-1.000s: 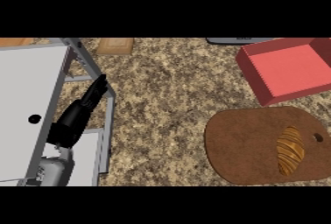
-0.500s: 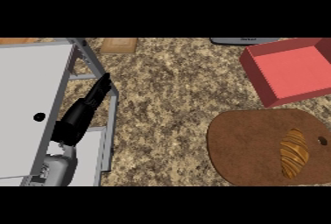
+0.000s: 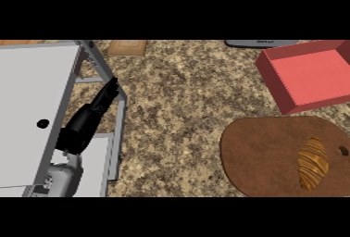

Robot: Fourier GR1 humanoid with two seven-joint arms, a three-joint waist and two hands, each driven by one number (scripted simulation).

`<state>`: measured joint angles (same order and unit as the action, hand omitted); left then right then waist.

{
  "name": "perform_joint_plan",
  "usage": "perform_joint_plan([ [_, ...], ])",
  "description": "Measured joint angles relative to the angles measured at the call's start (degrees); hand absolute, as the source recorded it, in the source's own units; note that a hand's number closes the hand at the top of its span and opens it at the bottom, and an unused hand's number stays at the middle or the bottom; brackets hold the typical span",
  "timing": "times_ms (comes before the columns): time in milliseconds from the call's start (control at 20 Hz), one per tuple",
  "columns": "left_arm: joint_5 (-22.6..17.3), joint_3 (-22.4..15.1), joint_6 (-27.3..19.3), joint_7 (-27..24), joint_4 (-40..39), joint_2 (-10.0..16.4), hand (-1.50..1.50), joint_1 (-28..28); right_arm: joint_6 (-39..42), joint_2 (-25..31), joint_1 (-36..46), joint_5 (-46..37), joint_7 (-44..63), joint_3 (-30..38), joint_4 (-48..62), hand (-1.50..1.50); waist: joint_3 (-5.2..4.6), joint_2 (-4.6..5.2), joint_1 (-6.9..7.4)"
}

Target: Pick the can from the cutting board and place it in the cardboard box

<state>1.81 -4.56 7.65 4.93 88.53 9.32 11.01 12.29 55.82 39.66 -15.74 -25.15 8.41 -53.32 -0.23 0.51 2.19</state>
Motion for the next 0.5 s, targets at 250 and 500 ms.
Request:
perform_joint_plan([
  [250,0.2,-0.2,0.5,-1.1,0.3,-0.2,0.00,-0.3,-4.9,-2.7,5.6,-6.8,-3.9,-3.2,9.8,1.50,0.13,0.16,0.47],
  [500,0.3,-0.2,0.6,-0.6,-0.1,-0.7,0.00,0.3,-10.0,-6.9,9.3,-12.2,-6.3,-5.6,18.2,1.50,0.07,0.30,0.43],
])
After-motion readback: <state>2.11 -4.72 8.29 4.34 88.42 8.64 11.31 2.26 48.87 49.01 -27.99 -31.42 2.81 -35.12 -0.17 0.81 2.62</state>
